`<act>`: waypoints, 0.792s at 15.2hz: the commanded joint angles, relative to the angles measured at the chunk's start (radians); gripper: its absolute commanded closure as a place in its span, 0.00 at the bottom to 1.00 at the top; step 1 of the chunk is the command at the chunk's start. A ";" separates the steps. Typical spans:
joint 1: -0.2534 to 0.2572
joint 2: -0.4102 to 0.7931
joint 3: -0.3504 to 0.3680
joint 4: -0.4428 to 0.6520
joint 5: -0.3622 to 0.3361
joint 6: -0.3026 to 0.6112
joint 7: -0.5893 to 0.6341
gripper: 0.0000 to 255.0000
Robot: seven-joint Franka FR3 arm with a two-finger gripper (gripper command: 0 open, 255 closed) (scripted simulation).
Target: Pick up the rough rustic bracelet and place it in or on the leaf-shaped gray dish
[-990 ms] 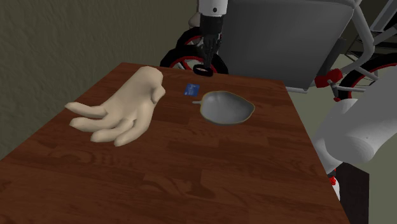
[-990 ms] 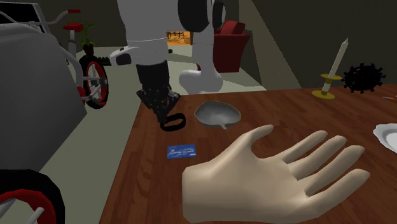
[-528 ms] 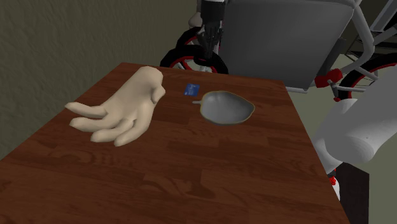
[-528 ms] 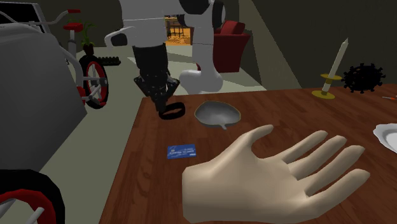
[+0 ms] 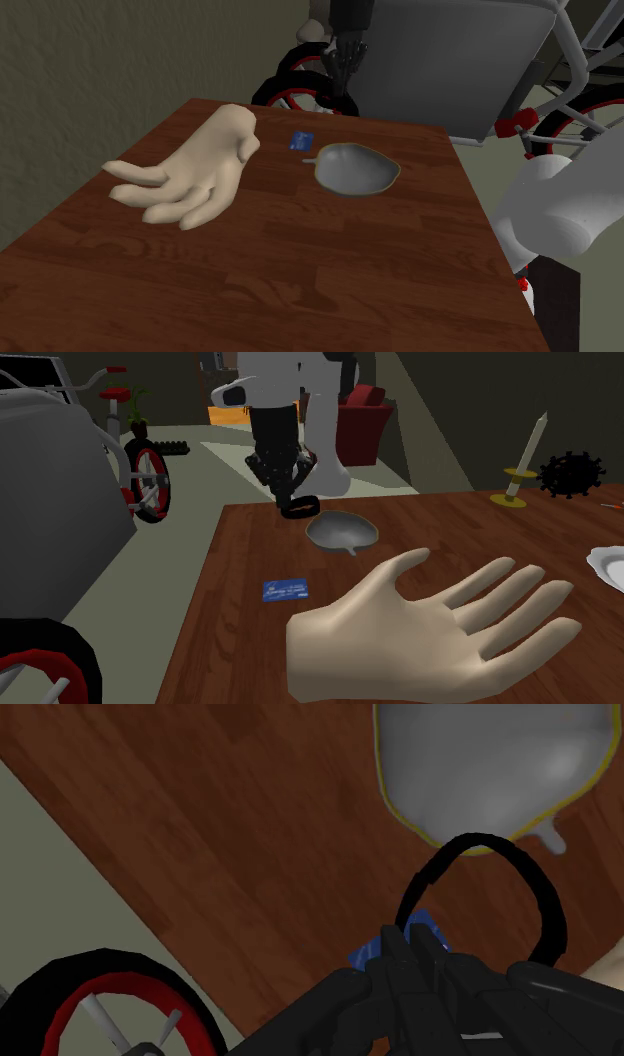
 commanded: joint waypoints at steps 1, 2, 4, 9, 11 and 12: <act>0.013 -0.059 0.017 -0.057 0.014 0.000 0.026 1.00; 0.020 -0.088 0.025 -0.080 0.022 -0.004 0.040 1.00; 0.035 -0.145 0.044 -0.124 0.039 -0.014 0.068 1.00; 0.065 -0.248 0.082 -0.208 0.076 -0.026 0.123 1.00; 0.066 -0.254 0.084 -0.240 0.079 -0.001 0.121 1.00; 0.067 -0.257 0.085 -0.255 0.080 0.012 0.120 1.00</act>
